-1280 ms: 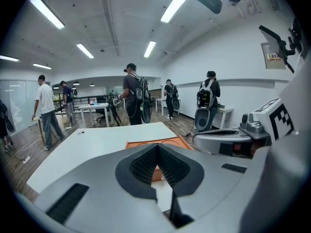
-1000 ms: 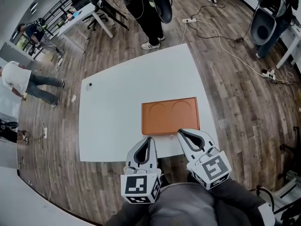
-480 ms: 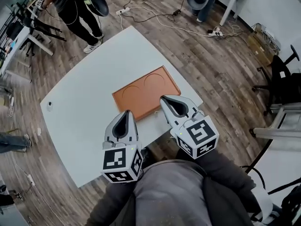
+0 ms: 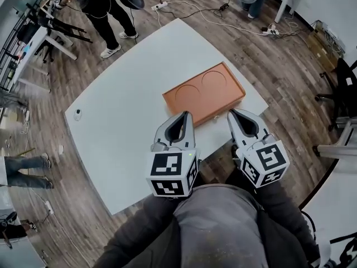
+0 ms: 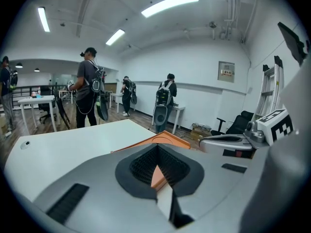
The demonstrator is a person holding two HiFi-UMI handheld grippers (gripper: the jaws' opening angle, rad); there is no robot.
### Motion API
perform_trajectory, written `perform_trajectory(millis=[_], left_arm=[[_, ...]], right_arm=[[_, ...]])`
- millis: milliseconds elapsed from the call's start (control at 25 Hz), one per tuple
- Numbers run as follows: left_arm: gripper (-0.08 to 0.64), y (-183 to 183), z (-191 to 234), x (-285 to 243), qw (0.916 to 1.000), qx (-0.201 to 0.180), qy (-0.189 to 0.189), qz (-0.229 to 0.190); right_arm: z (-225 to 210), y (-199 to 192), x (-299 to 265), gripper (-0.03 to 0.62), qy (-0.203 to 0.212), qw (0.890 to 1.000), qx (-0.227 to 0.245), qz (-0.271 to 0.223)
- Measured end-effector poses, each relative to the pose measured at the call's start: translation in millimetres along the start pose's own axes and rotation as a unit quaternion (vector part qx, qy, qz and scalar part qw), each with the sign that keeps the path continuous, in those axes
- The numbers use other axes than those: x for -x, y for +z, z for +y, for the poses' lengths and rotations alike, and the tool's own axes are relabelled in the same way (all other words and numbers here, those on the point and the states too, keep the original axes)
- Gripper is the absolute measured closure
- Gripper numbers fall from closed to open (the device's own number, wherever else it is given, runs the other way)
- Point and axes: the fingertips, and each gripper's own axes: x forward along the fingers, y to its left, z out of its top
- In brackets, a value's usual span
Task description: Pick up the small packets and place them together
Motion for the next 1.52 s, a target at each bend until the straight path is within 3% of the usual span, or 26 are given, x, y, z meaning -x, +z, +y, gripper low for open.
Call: perform_trajectory(millis=[280, 480, 680, 840, 1360, 1520], left_arm=[[0.563, -15.6, 14.0, 0.1, 0.9996, -0.010, 0.008, 0.024], [0.563, -29.8, 25.9, -5.4, 0.9992, -0.020, 0.010, 0.034], [0.563, -47.0, 28.6, -16.8, 0.9980, -0.025, 0.009, 0.057], [0.563, -56.9, 30.7, -22.5, 0.9976, -0.024, 0.005, 0.065], [0.563, -64.1, 33.7, -39.1, 0.9960, -0.014, -0.008, 0.088], [0.563, -65.7, 34.6, -40.6, 0.9962, -0.009, -0.018, 0.085]], right_arm=[[6.8, -24.1, -7.0, 0.587, -0.001, 1.000, -0.024, 0.007], [11.8, -51.8, -19.4, 0.583, -0.006, 0.999, -0.013, 0.038], [8.4, -85.9, -26.9, 0.511, -0.017, 0.996, -0.008, 0.086], [6.8, -107.6, -33.2, 0.489, -0.020, 0.993, -0.015, 0.117], [-2.9, -119.1, -55.7, 0.491, -0.034, 0.987, -0.021, 0.155], [0.1, -121.4, -56.2, 0.520, -0.030, 0.987, -0.024, 0.158]])
